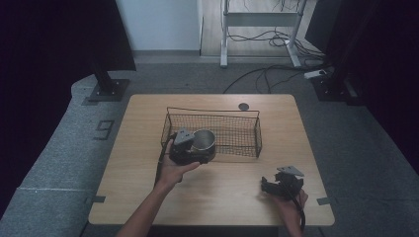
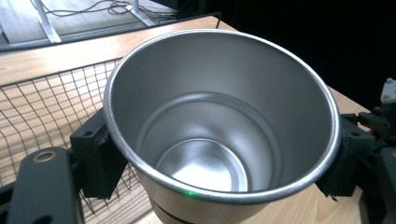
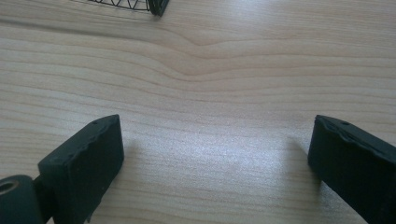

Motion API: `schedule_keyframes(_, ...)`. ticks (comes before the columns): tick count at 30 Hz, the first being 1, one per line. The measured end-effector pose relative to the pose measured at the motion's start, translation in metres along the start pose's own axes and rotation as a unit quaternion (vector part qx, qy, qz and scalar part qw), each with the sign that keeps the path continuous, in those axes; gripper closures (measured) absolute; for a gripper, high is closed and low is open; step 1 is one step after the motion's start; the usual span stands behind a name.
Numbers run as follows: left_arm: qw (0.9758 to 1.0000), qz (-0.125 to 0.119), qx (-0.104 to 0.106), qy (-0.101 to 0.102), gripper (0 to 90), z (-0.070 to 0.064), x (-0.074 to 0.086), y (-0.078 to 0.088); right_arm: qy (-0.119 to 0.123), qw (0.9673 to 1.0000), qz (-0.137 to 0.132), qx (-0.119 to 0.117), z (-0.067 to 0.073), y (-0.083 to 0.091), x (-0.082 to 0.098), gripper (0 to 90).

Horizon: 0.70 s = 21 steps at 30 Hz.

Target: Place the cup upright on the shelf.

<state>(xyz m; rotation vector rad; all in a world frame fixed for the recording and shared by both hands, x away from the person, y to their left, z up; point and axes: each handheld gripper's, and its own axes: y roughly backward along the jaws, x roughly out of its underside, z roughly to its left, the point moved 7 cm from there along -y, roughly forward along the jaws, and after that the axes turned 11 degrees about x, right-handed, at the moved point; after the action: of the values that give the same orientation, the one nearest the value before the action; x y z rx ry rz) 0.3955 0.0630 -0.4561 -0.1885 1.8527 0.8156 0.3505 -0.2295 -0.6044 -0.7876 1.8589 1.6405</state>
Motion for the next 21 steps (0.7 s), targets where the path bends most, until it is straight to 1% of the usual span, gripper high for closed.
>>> schedule_keyframes(4,1.0,0.0,-0.007,0.001,18.4,0.006,-0.003,0.0,0.0,1.0,0.001,-0.001,0.0,0.0,0.0,3.4)
schedule_keyframes(7,0.9999,0.004,-0.014,-0.003,18.4,0.008,-0.005,-0.002,0.0,1.0,0.001,0.0,0.0,0.0,0.0,3.4)
schedule_keyframes(14,0.9998,0.005,-0.015,-0.01,18.4,0.008,-0.011,-0.006,0.0,1.0,0.001,0.0,0.0,0.0,0.0,3.6)
schedule_keyframes(21,0.9998,0.007,-0.02,-0.007,18.4,0.013,-0.015,-0.008,0.0,1.0,0.001,0.0,0.0,0.0,0.0,3.6)
